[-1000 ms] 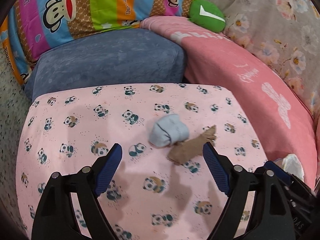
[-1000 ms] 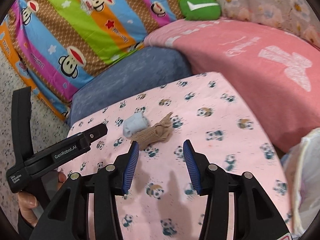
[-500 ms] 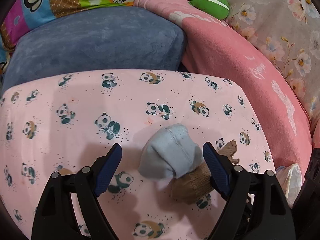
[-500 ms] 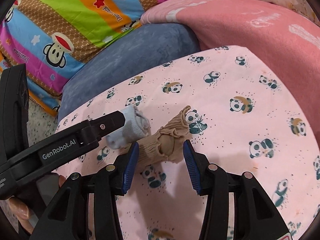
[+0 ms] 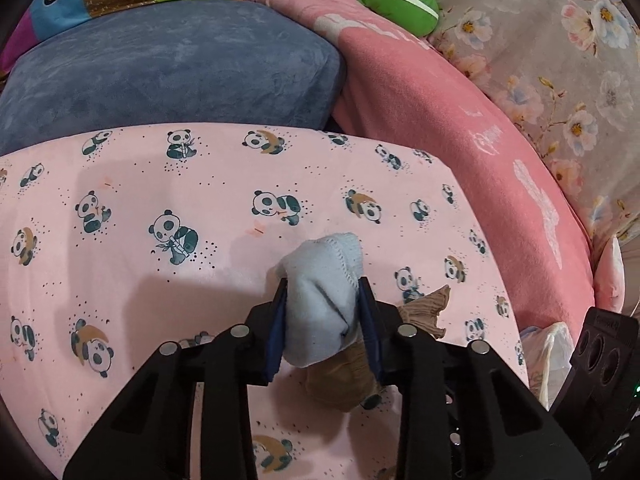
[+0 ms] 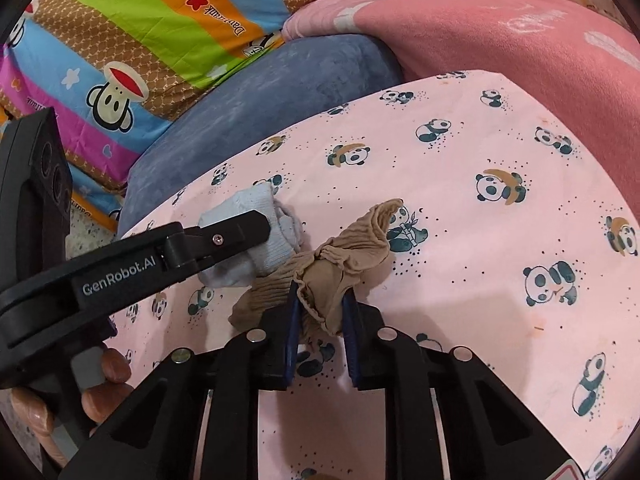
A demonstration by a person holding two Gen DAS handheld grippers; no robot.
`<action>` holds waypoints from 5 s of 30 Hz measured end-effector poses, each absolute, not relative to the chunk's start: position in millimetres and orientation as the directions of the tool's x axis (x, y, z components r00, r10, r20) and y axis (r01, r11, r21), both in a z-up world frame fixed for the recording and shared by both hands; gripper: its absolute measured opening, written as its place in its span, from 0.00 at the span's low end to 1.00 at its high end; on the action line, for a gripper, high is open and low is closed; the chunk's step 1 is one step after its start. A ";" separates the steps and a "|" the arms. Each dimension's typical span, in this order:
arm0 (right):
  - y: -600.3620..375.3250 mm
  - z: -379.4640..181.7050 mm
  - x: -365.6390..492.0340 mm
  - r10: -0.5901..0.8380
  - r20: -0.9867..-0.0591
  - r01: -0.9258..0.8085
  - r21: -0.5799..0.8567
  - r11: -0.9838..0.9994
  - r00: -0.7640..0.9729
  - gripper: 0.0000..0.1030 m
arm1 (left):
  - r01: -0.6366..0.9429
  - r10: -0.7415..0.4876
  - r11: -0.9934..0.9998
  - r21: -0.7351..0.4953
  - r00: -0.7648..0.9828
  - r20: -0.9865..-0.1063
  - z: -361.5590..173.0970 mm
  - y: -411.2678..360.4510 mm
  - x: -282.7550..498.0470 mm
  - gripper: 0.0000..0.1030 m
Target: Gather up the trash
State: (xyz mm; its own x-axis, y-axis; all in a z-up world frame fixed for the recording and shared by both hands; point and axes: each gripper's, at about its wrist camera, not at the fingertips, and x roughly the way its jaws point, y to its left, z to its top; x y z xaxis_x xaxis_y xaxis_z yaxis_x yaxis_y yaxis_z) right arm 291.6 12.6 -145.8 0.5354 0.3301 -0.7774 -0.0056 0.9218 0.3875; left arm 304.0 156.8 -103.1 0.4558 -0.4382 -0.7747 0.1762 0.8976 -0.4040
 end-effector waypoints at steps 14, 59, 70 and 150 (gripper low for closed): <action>-28.8 -57.9 221.5 0.276 -0.668 0.012 0.393 0.920 0.691 0.18 | 0.279 -0.435 0.900 -0.334 0.574 -0.694 -10.0 121.7 249.2 0.30; -292.4 78.8 -30.9 -0.114 -0.449 0.314 0.400 0.861 0.886 0.19 | 0.717 -0.604 0.690 -0.099 0.495 -0.624 70.9 -108.1 74.3 0.32; -321.9 66.0 -44.5 -0.149 -0.463 0.362 0.414 0.836 0.874 0.19 | 0.758 -0.608 0.649 -0.068 0.463 -0.645 61.1 -140.8 62.9 0.35; -271.3 -11.5 -59.9 -0.326 -0.685 0.439 -0.010 0.898 0.651 0.96 | 0.494 -0.323 0.867 0.064 0.655 -0.683 -18.1 -77.8 44.5 0.93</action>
State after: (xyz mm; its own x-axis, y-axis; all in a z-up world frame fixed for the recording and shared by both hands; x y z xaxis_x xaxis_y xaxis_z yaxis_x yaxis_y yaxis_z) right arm -59.9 -271.3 -11.5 0.6512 -0.3259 -0.6853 0.4391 0.8984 -0.0100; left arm 44.5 -77.8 -18.1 0.6551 -0.3230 -0.6830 0.4939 0.8672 0.0637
